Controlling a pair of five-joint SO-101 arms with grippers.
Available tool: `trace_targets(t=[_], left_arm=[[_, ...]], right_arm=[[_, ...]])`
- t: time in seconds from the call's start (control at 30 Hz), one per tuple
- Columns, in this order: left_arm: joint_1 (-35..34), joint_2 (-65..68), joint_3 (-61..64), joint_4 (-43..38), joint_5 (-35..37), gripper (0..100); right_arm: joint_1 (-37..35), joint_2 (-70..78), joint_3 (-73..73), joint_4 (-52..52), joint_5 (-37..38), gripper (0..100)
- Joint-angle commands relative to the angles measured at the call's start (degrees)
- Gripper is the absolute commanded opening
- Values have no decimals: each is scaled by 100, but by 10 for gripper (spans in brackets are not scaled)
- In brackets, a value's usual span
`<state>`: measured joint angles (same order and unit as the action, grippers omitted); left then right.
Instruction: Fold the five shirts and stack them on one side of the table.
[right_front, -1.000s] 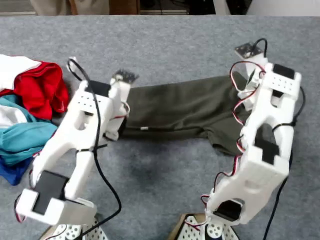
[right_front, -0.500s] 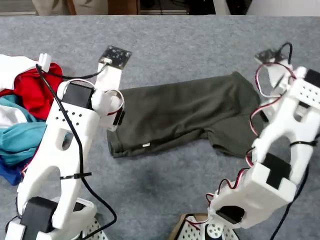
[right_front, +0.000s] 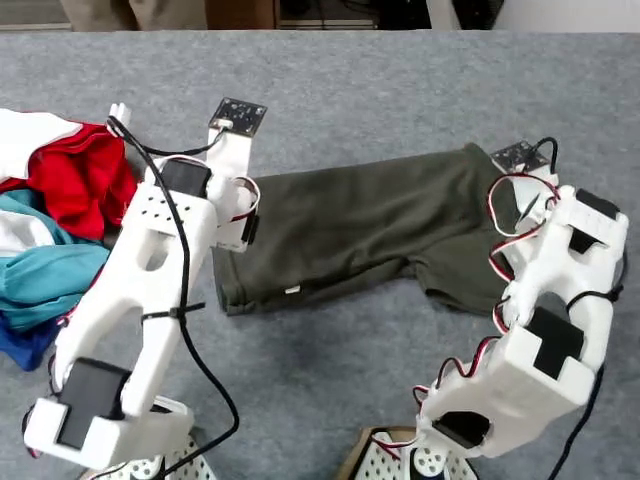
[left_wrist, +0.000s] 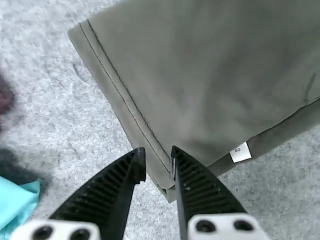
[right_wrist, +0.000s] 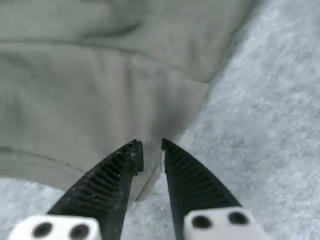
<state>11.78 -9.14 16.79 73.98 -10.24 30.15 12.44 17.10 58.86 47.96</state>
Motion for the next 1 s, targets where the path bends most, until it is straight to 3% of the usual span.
trace_targets(t=[0.0, 0.37, 0.57, 0.67, 0.73, 0.87, 0.97], left_arm=[[-53, 57, -70, -105, 62, 98], [-44, 760, 422, -914, 123, 98], [-44, 813, -18, -1169, 352, 97], [-53, 822, -343, -1398, 677, 69], [-53, 822, -545, -1547, 862, 20], [-185, 840, -703, -1741, 1266, 18], [-404, 1138, -756, -1899, 1653, 19]], right_arm=[[295, 84, -171, -202, -26, 87], [567, 1446, -1710, 114, -26, 87], [708, 1121, -2369, 967, -35, 80], [664, 681, -2519, 1371, -26, 3], [558, 347, -2527, 1556, -26, 12], [57, -22, -2510, 1934, -132, 5], [-505, 66, -2492, 1916, -703, 5]])
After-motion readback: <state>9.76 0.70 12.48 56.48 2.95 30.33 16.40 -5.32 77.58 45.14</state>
